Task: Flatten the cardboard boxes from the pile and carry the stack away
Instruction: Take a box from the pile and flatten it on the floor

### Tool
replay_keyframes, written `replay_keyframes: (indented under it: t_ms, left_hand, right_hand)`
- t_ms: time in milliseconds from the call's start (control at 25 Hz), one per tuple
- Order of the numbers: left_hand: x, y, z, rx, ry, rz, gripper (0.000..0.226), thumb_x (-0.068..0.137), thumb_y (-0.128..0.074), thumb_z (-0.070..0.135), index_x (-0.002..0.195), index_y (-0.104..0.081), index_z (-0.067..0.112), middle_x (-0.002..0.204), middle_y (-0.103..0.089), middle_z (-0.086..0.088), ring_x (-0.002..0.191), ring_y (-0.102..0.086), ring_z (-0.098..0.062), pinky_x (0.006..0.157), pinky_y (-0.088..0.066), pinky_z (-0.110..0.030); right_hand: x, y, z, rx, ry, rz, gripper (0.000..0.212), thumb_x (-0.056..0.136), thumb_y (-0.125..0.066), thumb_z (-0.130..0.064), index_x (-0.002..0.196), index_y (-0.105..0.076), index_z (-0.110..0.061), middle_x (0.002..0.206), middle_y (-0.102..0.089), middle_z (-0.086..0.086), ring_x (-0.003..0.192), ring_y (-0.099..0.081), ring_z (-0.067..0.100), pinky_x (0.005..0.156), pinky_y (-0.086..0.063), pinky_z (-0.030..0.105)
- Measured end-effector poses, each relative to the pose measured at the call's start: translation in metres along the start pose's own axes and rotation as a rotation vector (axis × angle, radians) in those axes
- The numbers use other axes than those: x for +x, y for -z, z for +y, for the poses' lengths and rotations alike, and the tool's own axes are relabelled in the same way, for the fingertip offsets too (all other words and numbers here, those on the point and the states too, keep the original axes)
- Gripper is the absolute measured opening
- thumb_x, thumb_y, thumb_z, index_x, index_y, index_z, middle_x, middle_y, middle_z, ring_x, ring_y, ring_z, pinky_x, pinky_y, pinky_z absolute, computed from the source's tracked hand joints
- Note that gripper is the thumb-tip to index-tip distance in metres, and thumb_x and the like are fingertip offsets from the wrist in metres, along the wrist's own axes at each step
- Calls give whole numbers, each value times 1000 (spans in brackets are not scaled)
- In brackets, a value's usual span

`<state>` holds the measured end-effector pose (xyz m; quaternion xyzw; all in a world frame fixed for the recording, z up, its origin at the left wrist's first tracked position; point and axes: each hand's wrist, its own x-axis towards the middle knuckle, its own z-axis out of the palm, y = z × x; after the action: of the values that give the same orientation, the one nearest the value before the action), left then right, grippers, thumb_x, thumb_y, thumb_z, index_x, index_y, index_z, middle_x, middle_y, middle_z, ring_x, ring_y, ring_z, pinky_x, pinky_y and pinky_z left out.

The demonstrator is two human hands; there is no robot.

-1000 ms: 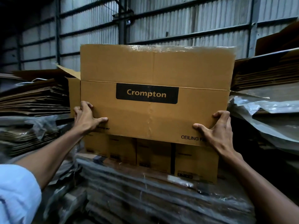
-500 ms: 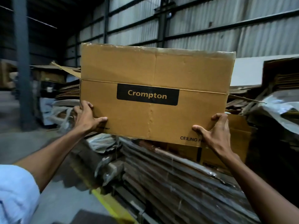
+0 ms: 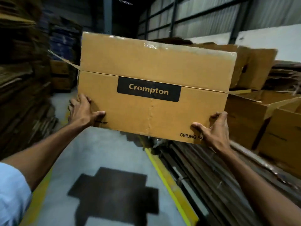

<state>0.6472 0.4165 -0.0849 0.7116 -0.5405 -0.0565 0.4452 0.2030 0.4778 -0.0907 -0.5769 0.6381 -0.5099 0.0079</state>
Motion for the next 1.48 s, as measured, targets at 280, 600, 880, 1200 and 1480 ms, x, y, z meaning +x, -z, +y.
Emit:
replay_keyframes:
  t_ms: [280,600,880,1200,1480]
  left_hand:
    - [-117,46,-106,167,213,-33,75,71,-87,43,119,-37,15,137,-35,-24,128,-37,-47,103,-38,-56]
    - [-198,59,-222,287,351,-157,66,73,-85,45,109,-35,20,136,-32,-24,126,-36,-48,99,-39,-60]
    - [-265,-10,-316,308,469,-265,63,74,-83,48,107,-36,24,136,-34,-22,126,-37,-47,98,-40,-61]
    - [-344,-130,-367,383,697,-328,62,74,-82,52,108,-38,25,135,-35,-20,128,-35,-45,98,-37,-64]
    - [-412,-204,-408,363,828,-314,62,69,-83,59,101,-39,29,128,-37,-14,124,-37,-42,98,-39,-65]
  right_hand:
    - [-102,-49,22,43,-34,-246,74,65,-90,-45,109,-35,-21,115,-49,3,102,-52,21,82,-42,35]
    - [-221,-109,40,2,-114,-429,71,66,-90,-41,106,-36,-22,114,-49,7,103,-50,23,80,-40,37]
    - [-286,-168,128,-61,-205,-627,67,68,-88,-45,103,-32,-29,114,-51,6,98,-53,26,73,-42,37]
    - [-295,-245,260,-86,-235,-845,72,62,-86,-55,101,-30,-30,100,-61,12,77,-65,30,61,-52,42]
    - [-305,-311,349,-157,-161,-1040,70,69,-81,-61,107,-31,-30,90,-66,10,71,-67,29,66,-54,42]
